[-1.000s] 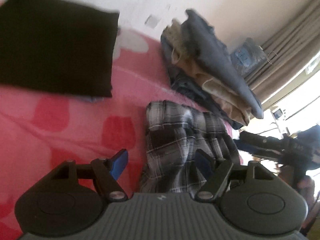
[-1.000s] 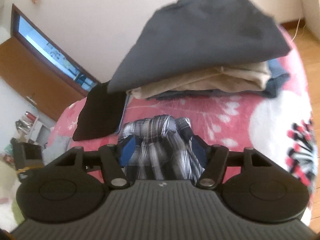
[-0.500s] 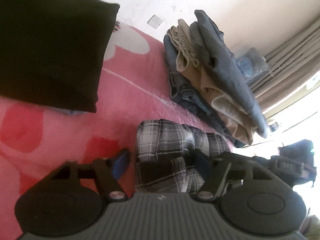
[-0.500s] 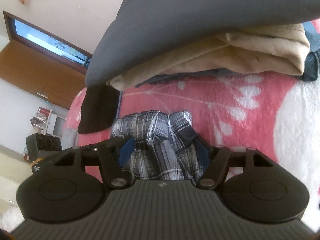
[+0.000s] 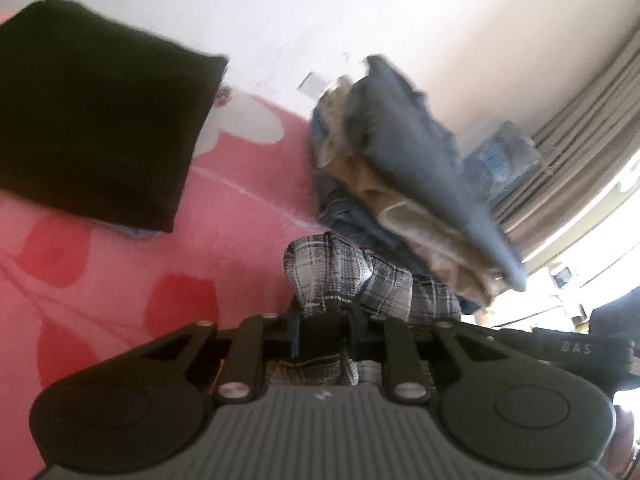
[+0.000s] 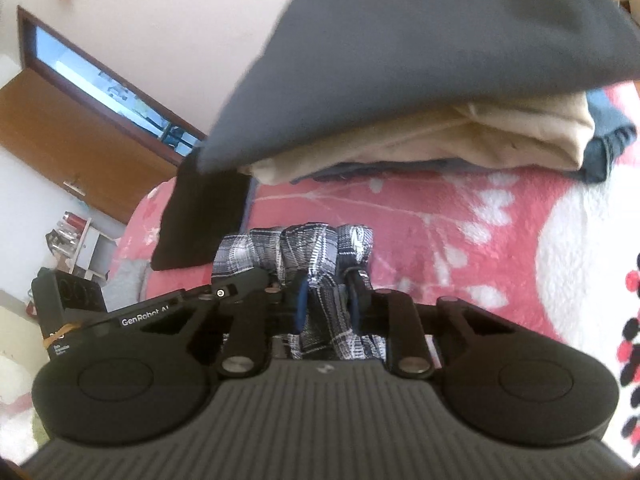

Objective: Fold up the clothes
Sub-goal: 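Lift the folded pants bundle off the bedspread with both grippers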

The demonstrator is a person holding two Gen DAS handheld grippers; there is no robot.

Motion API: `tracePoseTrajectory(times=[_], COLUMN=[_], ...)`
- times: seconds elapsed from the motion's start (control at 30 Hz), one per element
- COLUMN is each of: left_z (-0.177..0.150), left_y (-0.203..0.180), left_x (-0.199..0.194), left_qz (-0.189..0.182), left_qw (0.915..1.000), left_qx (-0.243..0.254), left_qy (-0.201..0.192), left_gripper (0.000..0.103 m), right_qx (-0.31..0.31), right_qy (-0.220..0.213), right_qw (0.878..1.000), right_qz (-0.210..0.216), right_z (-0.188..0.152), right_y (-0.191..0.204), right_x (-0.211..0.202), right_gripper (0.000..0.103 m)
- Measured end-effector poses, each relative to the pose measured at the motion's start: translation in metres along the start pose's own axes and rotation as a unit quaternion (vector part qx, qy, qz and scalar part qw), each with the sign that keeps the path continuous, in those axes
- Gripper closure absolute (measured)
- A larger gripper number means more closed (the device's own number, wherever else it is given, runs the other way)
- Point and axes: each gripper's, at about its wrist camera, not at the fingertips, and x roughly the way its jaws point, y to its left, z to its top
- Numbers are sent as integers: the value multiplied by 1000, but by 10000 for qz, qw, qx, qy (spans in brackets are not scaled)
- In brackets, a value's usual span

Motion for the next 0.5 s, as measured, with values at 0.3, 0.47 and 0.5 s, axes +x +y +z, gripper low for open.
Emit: tracePoseTrajectory(times=[0.3,0.47,0.5], left_z=[-13,-29,-34], left_y=[-23,-37,-40], left_x=[-72,-112,-120], left_qz=[-707,-1105,-1192], left_qw=[9963,9916,9902], left_qx=[329,418,455], left_qy=[-353,-519,-563], left_gripper=[83,83,83], right_qx=[-246,-286,-285], right_qy=[-544,-891,-956], right_qw=[9982,9956,9950], right_qz=[100,103,97], right_z=[-23,-54,-61], right_y=[31,60,66], right_x=[-61,-99,-106], right_gripper=[87,87,87])
